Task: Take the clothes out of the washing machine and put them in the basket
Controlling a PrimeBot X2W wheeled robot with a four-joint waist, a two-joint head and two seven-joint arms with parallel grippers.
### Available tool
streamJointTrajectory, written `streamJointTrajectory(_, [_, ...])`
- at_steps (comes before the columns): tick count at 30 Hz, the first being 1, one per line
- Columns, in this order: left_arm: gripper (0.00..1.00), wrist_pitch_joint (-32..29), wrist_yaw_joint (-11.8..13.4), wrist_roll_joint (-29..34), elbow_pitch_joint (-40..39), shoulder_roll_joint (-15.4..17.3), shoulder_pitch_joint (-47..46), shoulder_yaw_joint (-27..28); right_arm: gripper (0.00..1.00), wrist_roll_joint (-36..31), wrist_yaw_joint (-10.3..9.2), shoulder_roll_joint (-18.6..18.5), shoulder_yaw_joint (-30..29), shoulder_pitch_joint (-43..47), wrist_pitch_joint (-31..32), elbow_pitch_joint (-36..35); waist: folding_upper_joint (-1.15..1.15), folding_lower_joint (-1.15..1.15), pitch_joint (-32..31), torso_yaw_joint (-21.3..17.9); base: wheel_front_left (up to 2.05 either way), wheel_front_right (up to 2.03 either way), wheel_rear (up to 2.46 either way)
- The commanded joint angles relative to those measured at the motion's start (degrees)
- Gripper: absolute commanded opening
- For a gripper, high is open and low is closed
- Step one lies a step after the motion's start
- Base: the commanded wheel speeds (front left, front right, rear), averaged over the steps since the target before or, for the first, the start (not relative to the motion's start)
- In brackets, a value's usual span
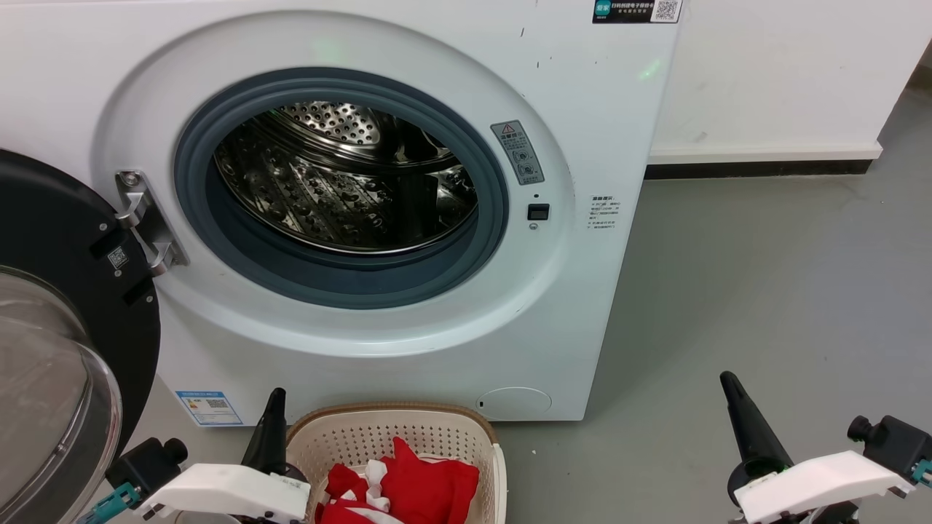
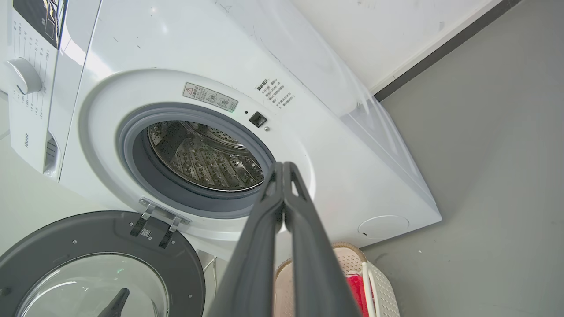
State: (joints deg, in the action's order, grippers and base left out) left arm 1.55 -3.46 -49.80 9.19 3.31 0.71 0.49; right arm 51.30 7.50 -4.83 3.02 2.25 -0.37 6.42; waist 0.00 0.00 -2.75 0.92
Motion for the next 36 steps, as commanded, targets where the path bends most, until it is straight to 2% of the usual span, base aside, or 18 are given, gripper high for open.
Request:
streamJointTrajectory(1, [0.00, -0.36, -0.25, -1.52, -0.36, 0.10, -1.59, 0.42, 0.00, 1.68, 0.00, -0.28, -0.29, -1.93, 0.17, -0.18, 0.00, 0.00, 0.04, -0.01, 0.00, 0.00, 0.00])
streamJointTrajectory(11, [0.00, -1.97, -1.10, -9.80, 0.67, -0.01, -2.82, 1.56, 0.00, 10.26, 0.00, -0.39, -1.47, -3.34, 0.94, 1.35, 0.00, 0.00, 0.48, -0.15, 0.00, 0.00, 0.00])
streamJointTrajectory(36, [0.00, -4.76, -2.48, -24.42, 2.58, -0.20, -4.89, 3.64, 0.00, 25.09, -0.01, -0.30, -3.80, -5.63, 2.57, 4.08, 0.00, 0.00, 1.40, -0.44, 0.00, 0.00, 0.00])
